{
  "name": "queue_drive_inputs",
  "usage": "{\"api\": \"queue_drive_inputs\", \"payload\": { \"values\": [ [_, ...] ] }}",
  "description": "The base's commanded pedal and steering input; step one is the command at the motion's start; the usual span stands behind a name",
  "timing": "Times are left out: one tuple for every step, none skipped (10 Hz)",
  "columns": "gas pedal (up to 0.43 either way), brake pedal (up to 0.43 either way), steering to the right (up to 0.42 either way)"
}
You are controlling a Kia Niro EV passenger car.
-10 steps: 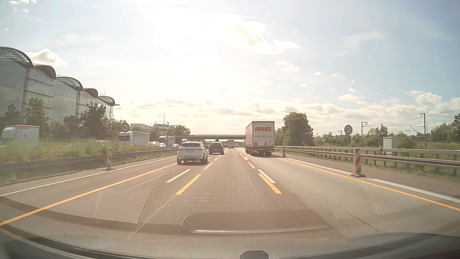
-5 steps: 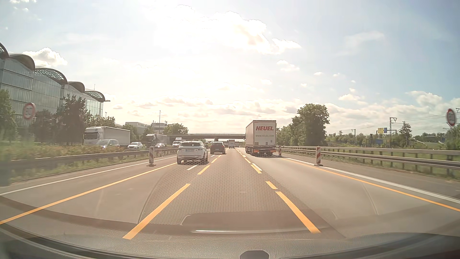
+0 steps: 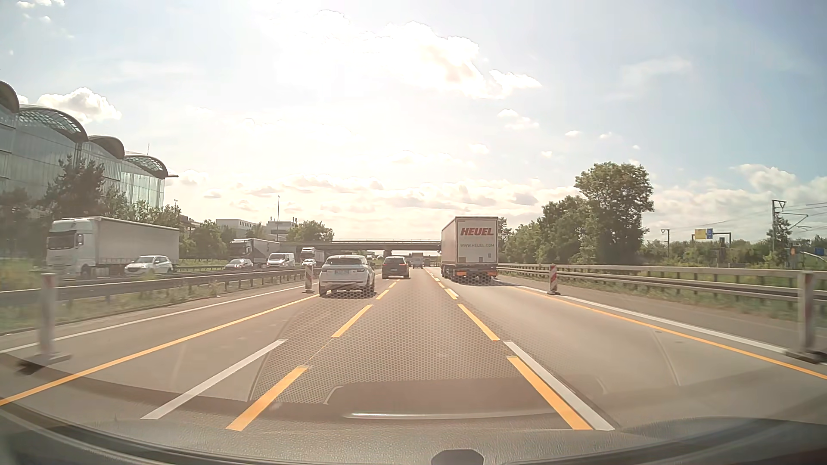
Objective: Follow the waypoints while adhering to traffic rules and regulations
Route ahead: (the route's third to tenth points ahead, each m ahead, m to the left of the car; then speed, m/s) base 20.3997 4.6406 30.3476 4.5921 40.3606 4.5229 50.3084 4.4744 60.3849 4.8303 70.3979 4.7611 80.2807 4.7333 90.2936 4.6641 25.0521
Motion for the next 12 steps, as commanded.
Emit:
{"api": "queue_drive_inputs", "payload": {
  "values": [
    [0.0,0.006,0.0],
    [0.0,0.024,0.0],
    [0.0,0.043,0.0],
    [0.0,0.067,0.0],
    [0.0,0.067,0.0],
    [0.0,0.067,0.0],
    [0.0,0.067,0.0],
    [0.0,0.067,0.0],
    [0.0,0.073,0.0],
    [0.0,0.073,0.001],
    [0.0,0.079,0.001],
    [0.0,0.085,0.001]
  ]
}}
